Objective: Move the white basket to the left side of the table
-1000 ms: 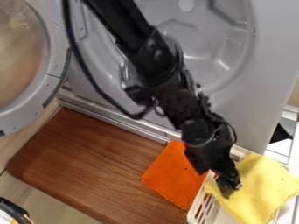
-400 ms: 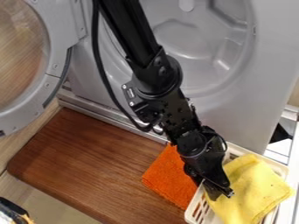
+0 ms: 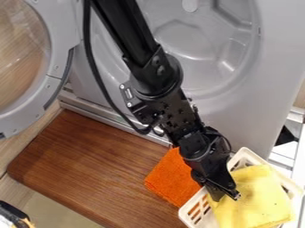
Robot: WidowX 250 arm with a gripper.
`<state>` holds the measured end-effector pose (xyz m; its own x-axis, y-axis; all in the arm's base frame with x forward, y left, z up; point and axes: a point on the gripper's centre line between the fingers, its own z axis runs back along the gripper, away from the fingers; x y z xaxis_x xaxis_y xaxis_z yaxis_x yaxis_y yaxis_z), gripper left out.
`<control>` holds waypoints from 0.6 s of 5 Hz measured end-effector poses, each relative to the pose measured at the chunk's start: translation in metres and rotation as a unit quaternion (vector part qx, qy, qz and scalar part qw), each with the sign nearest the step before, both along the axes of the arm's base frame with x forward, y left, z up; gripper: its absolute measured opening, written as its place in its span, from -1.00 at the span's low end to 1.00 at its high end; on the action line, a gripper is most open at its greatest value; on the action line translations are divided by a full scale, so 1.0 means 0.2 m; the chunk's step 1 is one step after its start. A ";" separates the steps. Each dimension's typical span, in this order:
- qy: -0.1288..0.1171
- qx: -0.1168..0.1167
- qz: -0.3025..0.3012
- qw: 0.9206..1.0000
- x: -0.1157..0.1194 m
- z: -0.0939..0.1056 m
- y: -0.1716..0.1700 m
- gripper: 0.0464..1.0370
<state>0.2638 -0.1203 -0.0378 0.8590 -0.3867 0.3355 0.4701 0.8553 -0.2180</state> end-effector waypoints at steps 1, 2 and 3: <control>-0.007 -0.015 -0.025 1.000 0.00 0.05 -0.01 -0.80; -0.021 -0.016 -0.032 0.999 -0.02 0.12 0.01 -0.82; -0.039 -0.022 -0.020 0.999 -0.05 0.24 0.07 -0.82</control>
